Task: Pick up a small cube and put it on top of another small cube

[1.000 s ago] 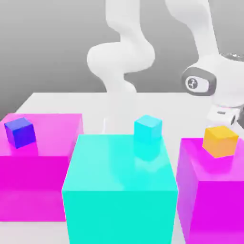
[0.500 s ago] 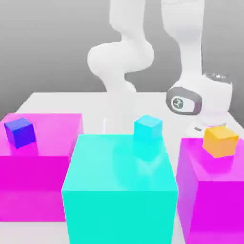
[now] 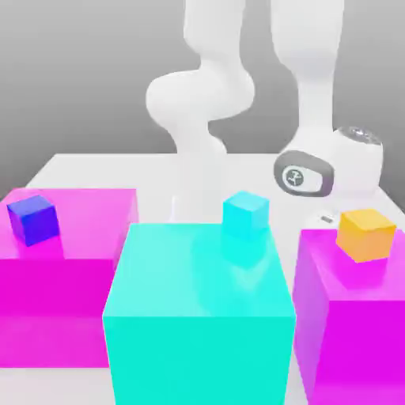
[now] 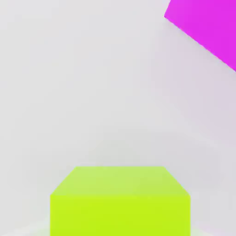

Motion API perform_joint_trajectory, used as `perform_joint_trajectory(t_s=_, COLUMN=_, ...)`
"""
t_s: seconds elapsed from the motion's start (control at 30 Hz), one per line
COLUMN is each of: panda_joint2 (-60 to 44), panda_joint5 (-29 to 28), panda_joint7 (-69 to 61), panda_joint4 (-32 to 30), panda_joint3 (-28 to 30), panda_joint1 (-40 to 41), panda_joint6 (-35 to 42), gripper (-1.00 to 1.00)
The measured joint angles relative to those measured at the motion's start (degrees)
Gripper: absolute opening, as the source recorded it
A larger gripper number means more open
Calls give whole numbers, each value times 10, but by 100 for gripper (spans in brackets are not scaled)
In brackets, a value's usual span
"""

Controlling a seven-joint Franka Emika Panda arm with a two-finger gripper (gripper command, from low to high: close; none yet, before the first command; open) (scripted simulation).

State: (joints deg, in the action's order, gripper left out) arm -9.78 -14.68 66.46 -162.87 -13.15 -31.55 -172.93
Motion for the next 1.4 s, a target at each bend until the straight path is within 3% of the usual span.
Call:
perform_joint_trajectory(t_s=0.17, panda_joint2=57, panda_joint5=96, panda_joint7=-71, panda_joint4=-13, panda_joint3=-52, panda_joint1=28, panda_joint6=42, gripper=-100)
perform_joint_trajectory(t_s=0.3, panda_joint2=98, panda_joint5=146, panda_joint7=-109, panda_joint4=-23, panda_joint3=-59, panda_joint1=21, panda_joint6=74, gripper=-100)
perform_joint_trajectory(t_s=0.37, panda_joint2=112, panda_joint5=136, panda_joint7=-98, panda_joint4=-1, panda_joint3=-68, panda_joint1=15, panda_joint6=90, gripper=-100)
perform_joint_trajectory(t_s=0.6, panda_joint2=161, panda_joint5=8, panda_joint7=-80, panda_joint4=122, panda_joint3=-105, panda_joint1=-22, panda_joint6=254, gripper=-100)
perform_joint_trajectory(t_s=0.87, panda_joint2=228, panda_joint5=-38, panda_joint7=-20, panda_joint4=235, panda_joint3=-20, panda_joint1=98, panda_joint6=443, gripper=-100)
perform_joint_trajectory(t_s=1.4, panda_joint2=317, panda_joint5=57, panda_joint7=144, panda_joint4=259, panda_joint3=235, panda_joint1=365, panda_joint6=542, gripper=-100)
